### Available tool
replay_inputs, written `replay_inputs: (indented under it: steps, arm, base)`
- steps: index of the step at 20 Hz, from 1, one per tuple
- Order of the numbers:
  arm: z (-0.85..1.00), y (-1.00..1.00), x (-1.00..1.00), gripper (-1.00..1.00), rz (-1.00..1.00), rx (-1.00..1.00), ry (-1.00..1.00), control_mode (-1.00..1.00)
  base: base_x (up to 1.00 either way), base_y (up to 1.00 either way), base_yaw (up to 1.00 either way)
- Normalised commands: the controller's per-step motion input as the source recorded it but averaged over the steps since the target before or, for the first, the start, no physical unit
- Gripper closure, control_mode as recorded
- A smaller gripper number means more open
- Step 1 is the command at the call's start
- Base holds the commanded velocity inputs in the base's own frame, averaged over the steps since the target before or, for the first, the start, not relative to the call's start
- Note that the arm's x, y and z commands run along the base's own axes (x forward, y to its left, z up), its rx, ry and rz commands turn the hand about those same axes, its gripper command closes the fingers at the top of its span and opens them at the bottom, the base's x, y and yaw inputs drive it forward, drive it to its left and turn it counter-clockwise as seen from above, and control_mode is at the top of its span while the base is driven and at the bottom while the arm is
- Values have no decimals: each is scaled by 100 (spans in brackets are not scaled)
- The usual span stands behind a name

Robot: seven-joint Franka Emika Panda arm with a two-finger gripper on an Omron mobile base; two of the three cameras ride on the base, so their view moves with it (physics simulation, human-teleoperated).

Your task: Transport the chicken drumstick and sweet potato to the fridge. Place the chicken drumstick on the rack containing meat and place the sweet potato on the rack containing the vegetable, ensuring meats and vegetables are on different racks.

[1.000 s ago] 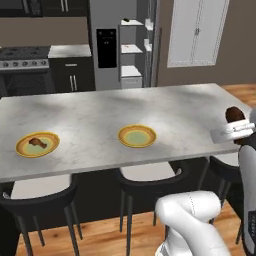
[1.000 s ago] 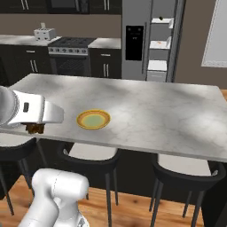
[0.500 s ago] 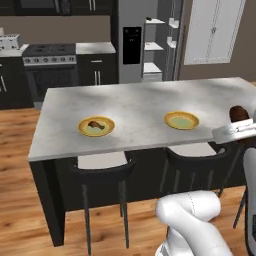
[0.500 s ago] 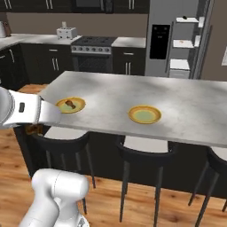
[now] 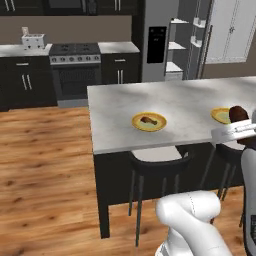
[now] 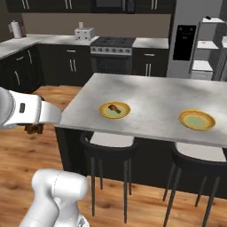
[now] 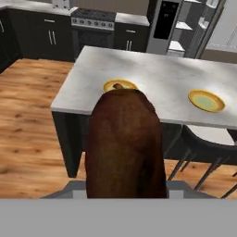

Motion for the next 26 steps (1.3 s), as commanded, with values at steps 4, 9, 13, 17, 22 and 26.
replay_inputs:
  steps: [4, 9, 13, 17, 22, 26]
  arm:
    - [0, 0, 0, 100, 0, 0, 0, 100]
    - [0, 0, 0, 100, 0, 0, 0, 100]
    - [0, 0, 0, 100, 0, 0, 0, 100]
    - [0, 0, 0, 100, 0, 0, 0, 100]
    - [0, 0, 0, 100, 0, 0, 0, 100]
    - [0, 0, 0, 100, 0, 0, 0, 100]
  base:
    - [15, 100, 0]
    - [41, 100, 0]
    - [77, 100, -3]
    - [87, 100, -4]
    - [99, 100, -9]
    - [100, 100, -16]
